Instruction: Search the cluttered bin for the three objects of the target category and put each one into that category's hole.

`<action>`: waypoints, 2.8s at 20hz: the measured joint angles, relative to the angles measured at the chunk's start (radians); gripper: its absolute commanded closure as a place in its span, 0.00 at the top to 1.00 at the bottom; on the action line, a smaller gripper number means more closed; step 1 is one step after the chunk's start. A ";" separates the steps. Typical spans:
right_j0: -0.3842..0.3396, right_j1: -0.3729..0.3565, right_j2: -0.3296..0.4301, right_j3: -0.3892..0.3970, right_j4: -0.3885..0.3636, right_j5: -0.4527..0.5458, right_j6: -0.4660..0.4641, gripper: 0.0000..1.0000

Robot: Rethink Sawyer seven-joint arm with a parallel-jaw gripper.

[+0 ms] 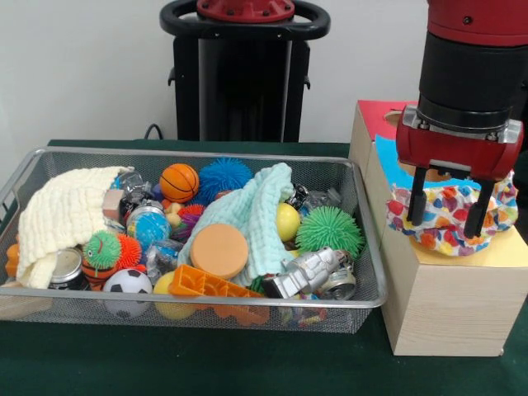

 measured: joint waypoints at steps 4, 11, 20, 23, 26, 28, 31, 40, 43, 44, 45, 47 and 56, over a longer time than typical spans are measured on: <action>0.000 0.000 0.000 0.001 -0.003 0.000 0.000 1.00; 0.000 0.000 0.000 0.006 -0.005 0.000 0.000 1.00; 0.000 -0.001 0.005 0.038 -0.003 0.000 0.000 1.00; 0.000 -0.002 0.008 0.053 -0.001 0.000 0.000 1.00; 0.000 -0.003 0.011 0.069 0.000 0.000 0.000 1.00; 0.000 -0.004 0.012 0.077 0.003 0.000 0.000 1.00; 0.000 -0.005 0.015 0.085 0.005 0.000 0.000 1.00; 0.000 -0.005 0.029 0.089 0.008 0.000 0.000 1.00; 0.003 -0.005 0.029 0.089 0.008 0.000 0.000 1.00; 0.004 -0.005 0.029 0.089 0.008 0.000 0.000 1.00; 0.005 -0.004 0.029 0.089 0.008 0.000 0.000 1.00; 0.012 -0.002 0.029 0.089 0.008 0.000 0.000 1.00; 0.058 0.014 0.010 0.089 -0.002 -0.001 0.000 1.00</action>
